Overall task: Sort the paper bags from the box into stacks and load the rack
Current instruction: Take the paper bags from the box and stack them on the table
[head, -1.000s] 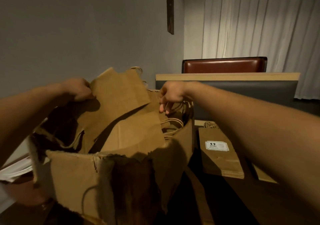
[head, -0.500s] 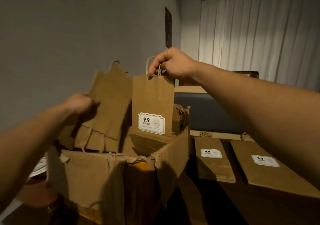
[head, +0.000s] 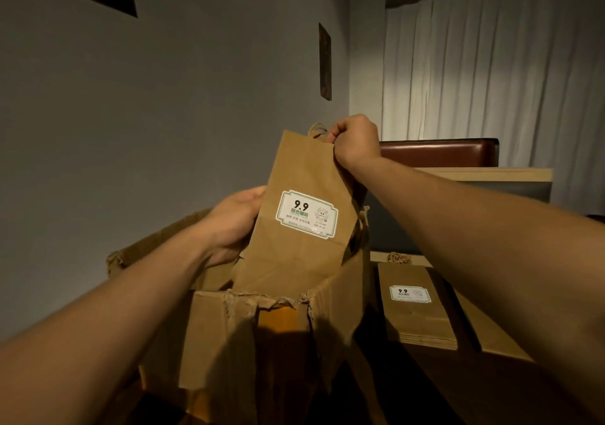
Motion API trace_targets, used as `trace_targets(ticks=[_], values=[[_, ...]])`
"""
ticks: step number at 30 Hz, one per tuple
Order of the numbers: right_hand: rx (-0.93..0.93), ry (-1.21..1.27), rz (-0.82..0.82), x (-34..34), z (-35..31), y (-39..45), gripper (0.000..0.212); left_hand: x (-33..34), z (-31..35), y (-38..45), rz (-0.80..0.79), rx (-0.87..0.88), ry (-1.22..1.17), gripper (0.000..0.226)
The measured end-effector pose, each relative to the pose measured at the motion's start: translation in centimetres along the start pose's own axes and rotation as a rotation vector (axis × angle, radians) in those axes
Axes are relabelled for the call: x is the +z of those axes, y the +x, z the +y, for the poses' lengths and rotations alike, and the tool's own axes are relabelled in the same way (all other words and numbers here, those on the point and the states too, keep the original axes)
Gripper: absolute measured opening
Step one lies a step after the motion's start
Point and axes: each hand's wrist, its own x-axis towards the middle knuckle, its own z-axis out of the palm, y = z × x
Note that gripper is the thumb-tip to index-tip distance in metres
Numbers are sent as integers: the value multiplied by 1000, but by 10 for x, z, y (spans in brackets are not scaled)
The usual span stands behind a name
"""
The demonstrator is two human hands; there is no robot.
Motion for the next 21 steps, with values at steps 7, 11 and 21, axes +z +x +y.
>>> trace_targets(ticks=[7,11,21], values=[[46,-215,41,10,40,-5,25,-9,-12,1,42,-128,-146,32],[54,-253,1,18,49,-14,20,-2,-14,1,-111,-187,89,24],[351,846,-365,-52,18,-23,50,12,52,21,282,228,-7,25]])
